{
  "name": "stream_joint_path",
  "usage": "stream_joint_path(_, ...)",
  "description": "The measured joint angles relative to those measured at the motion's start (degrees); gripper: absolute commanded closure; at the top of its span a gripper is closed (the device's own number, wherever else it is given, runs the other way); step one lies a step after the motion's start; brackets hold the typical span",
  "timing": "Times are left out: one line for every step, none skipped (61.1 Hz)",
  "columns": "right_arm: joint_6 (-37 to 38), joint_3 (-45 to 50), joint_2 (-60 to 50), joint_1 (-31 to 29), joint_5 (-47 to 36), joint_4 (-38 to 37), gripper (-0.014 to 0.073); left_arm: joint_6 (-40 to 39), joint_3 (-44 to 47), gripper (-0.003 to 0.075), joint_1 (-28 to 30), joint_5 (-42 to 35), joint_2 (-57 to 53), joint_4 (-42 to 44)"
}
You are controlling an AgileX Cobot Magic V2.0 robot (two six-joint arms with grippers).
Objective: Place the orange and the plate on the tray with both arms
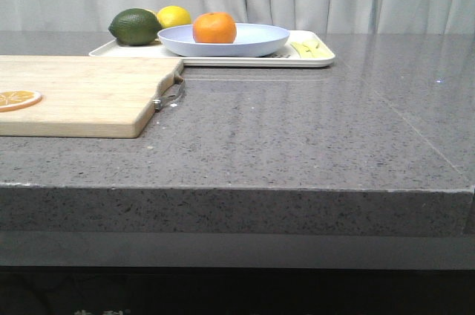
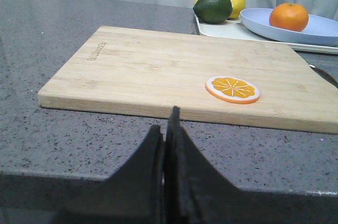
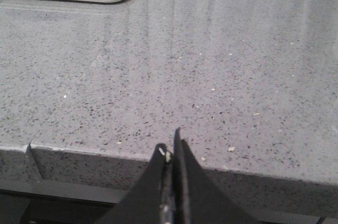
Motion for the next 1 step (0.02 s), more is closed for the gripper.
stream_joint_path(0.00,0.00,0.00,0.00,0.00,0.00,0.0663,0.00,0.00,0.0738,0.00,0.00,0.00,0.00)
